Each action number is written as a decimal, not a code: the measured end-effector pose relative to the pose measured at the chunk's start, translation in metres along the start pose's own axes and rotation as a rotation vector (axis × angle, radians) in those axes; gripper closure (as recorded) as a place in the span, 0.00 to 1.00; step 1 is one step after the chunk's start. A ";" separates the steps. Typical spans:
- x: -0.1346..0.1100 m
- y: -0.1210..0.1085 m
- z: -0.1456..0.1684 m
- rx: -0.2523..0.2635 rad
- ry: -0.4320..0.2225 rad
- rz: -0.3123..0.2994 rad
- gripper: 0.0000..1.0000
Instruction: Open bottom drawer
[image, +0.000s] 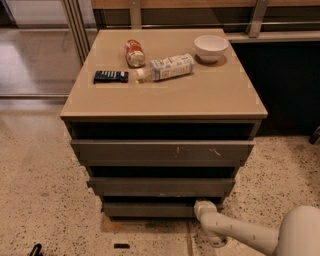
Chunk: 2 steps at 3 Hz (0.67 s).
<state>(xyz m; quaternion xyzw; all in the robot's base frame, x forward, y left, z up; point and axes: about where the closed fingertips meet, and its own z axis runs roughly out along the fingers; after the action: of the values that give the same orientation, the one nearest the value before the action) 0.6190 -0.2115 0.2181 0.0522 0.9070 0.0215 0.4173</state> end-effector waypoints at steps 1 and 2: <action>0.010 -0.004 0.010 0.020 0.062 -0.006 1.00; 0.008 -0.003 0.007 0.020 0.062 -0.006 1.00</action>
Offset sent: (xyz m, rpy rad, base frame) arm -0.0190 -0.0241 -0.0588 -0.0081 0.3036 -0.0211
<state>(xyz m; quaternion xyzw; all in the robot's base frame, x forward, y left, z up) 0.6193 -0.2141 0.2073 0.0528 0.9198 0.0126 0.3886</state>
